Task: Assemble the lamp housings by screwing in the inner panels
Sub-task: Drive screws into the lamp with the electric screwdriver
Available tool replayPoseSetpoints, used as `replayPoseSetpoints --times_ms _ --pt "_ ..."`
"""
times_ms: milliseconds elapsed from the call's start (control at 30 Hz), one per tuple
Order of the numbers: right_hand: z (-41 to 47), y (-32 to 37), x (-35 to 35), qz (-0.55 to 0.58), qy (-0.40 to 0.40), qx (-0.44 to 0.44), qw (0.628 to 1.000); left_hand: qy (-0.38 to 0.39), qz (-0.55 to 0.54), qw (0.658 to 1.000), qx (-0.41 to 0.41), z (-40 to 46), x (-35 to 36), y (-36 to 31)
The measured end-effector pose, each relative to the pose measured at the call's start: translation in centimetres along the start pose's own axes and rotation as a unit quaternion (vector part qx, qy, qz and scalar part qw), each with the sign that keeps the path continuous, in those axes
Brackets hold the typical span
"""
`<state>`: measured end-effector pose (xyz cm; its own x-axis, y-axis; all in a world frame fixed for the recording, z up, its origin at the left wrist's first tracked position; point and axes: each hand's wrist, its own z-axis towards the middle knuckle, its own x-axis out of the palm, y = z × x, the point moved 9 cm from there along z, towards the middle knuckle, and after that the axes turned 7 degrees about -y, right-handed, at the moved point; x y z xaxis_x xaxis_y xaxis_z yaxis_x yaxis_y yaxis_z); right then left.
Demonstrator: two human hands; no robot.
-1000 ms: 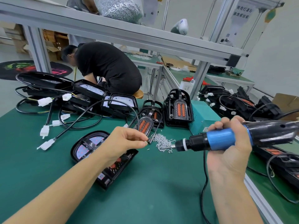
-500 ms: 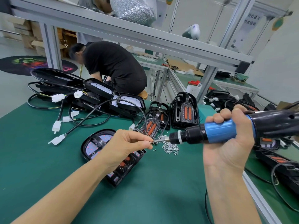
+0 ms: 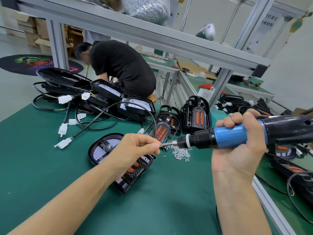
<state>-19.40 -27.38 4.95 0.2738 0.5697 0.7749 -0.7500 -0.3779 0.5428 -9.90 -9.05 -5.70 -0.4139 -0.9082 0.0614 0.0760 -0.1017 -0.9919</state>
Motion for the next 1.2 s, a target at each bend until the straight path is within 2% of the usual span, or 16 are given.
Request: replayPoseSetpoints --times_ms 167,267,333,433,600,733,867,1200 --pt "0.0 -1.3 0.2 0.002 0.002 0.013 1.000 0.006 0.012 1.000 0.007 0.1 -0.8 -0.2" --pt "-0.1 -2.4 0.1 -0.009 0.006 0.020 1.000 -0.010 0.105 0.994 0.031 0.3 -2.2 -0.3" --pt "-0.3 -3.3 -0.1 -0.025 0.003 0.022 0.999 -0.036 0.221 0.973 0.050 0.5 -3.5 -0.3" --pt "-0.7 -4.6 -0.7 -0.063 -0.002 0.017 0.998 -0.036 0.304 0.951 0.037 0.6 -4.2 0.9" --pt "-1.0 -6.3 -1.0 -0.123 0.014 0.006 0.992 -0.030 0.348 0.935 0.052 1.0 -3.3 1.7" --pt "-1.1 -7.2 -1.0 -0.134 0.025 0.017 0.990 -0.025 0.449 0.889 0.092 1.2 -2.8 1.8" --pt "-1.1 -7.4 -0.9 -0.141 0.030 0.011 0.989 -0.012 0.423 0.904 0.065 1.3 -2.8 2.7" --pt "-1.2 -8.2 -0.5 -0.153 0.035 0.014 0.987 -0.010 0.420 0.905 0.068 1.6 -2.7 3.0"
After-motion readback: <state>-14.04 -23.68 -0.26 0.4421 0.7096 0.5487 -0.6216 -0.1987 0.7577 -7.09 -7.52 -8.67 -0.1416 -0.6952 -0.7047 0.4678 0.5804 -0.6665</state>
